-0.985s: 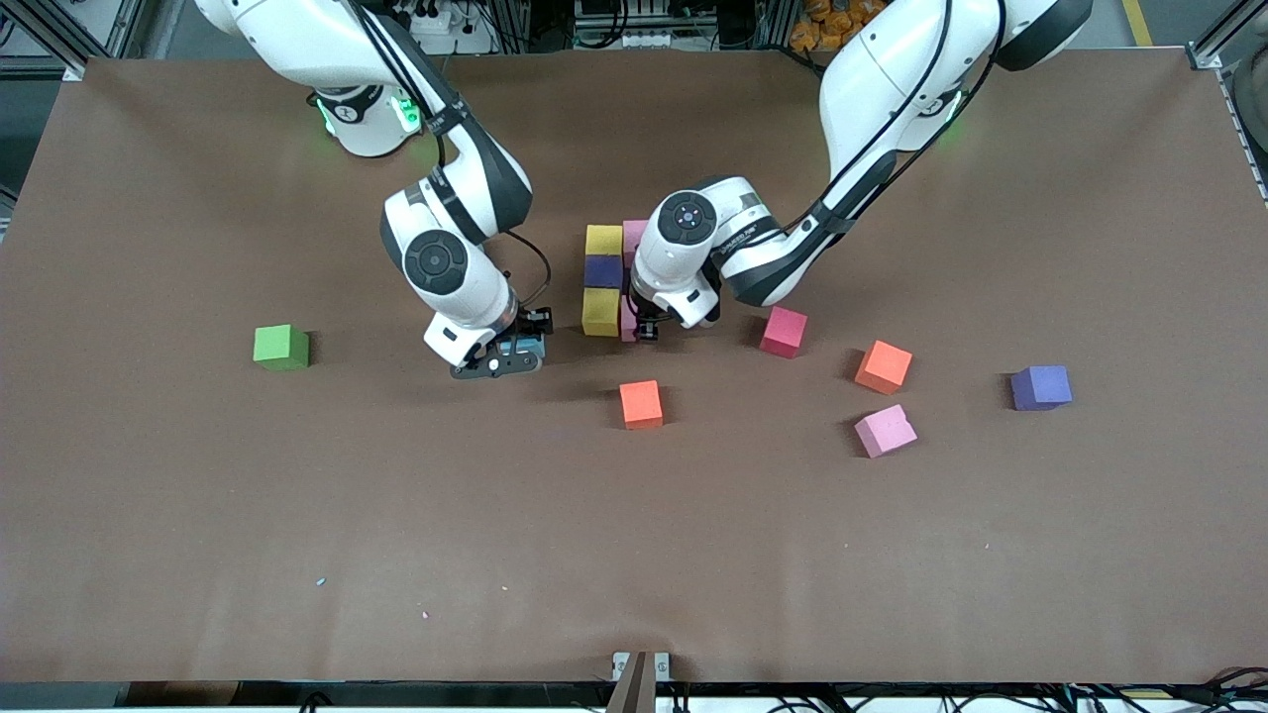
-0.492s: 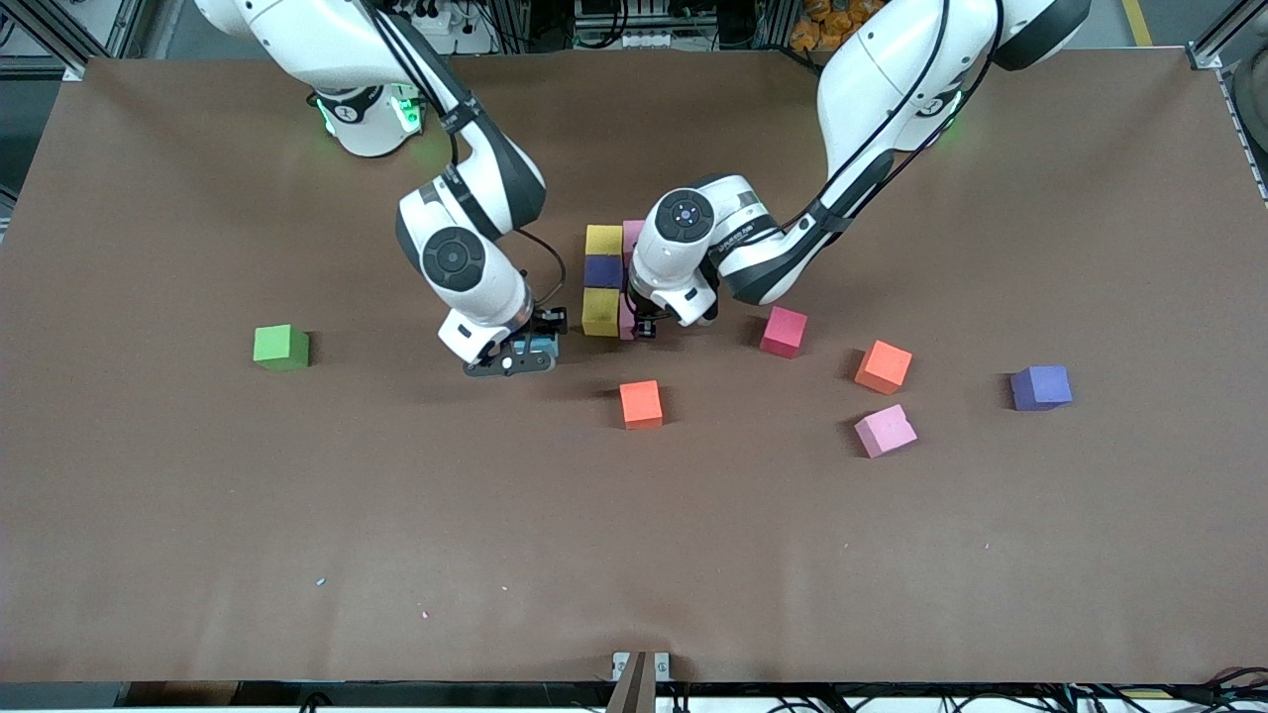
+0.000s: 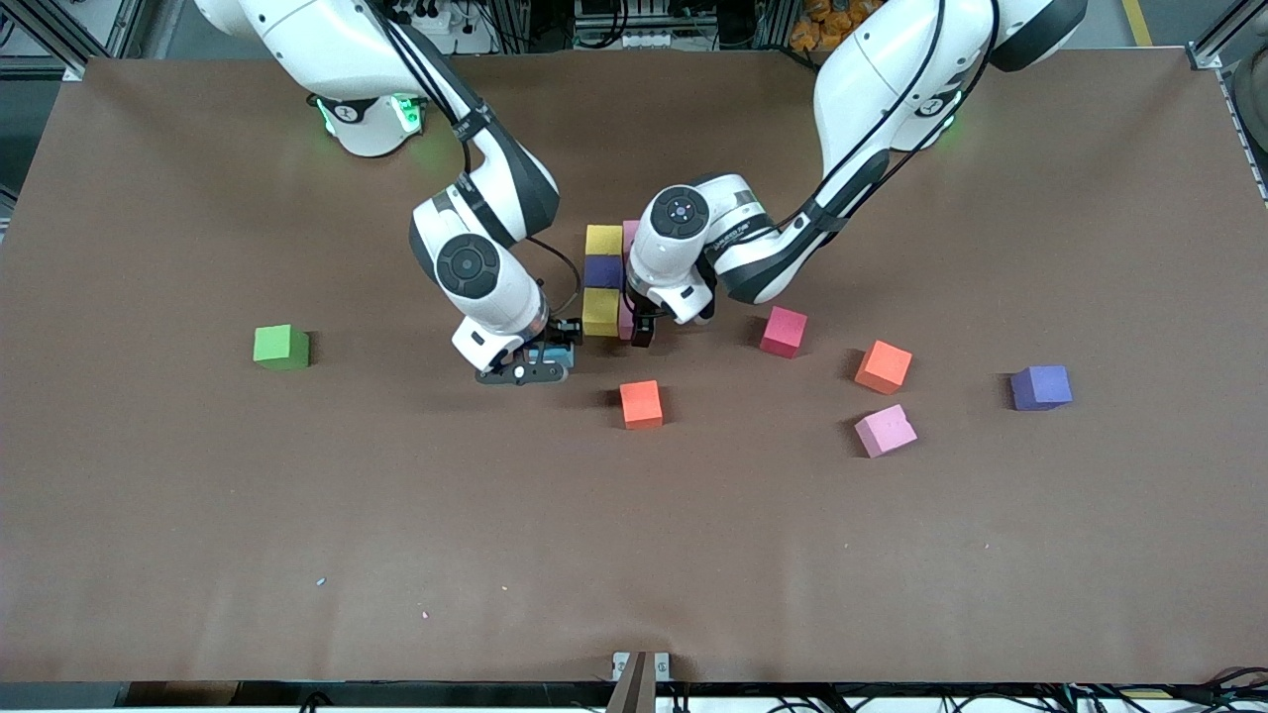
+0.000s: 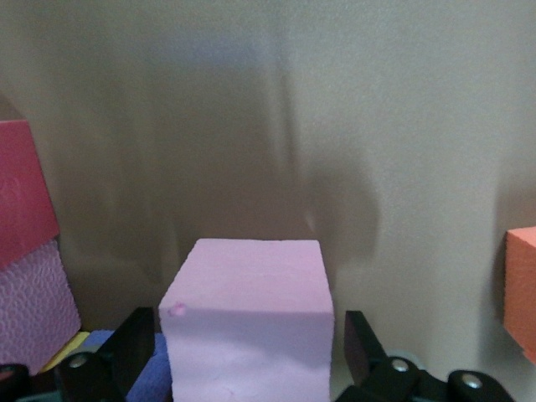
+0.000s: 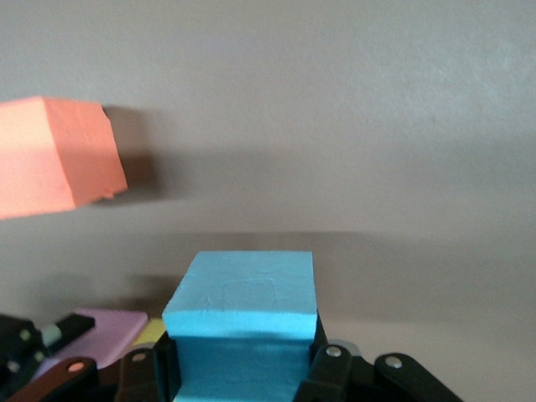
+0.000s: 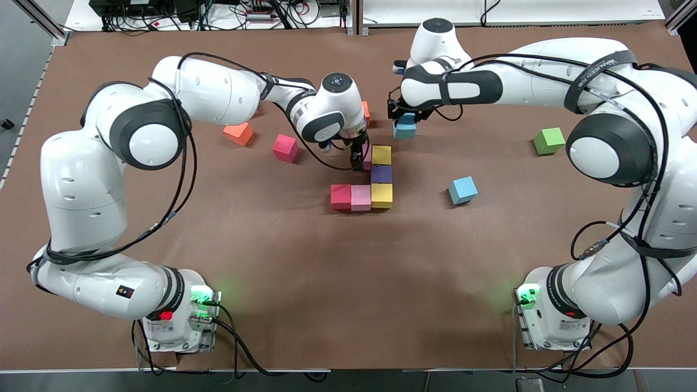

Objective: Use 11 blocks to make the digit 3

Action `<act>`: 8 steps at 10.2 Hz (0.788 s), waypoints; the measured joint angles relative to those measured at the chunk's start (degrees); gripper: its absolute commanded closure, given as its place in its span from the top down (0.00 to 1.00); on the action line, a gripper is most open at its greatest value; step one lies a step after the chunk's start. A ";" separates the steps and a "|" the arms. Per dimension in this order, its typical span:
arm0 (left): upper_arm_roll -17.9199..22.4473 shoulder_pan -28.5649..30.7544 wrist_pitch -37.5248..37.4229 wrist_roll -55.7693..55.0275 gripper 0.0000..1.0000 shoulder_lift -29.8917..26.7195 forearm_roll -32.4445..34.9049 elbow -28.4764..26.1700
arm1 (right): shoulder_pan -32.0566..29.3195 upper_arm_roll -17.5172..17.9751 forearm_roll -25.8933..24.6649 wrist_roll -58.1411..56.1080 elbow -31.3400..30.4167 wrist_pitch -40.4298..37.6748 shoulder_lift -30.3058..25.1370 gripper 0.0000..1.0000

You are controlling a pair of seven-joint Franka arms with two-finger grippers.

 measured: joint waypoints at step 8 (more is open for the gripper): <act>-7.96 9.66 -5.48 1.09 1.00 -9.81 0.26 -4.78 | 2.29 0.11 -1.49 10.24 9.13 -3.46 7.39 0.00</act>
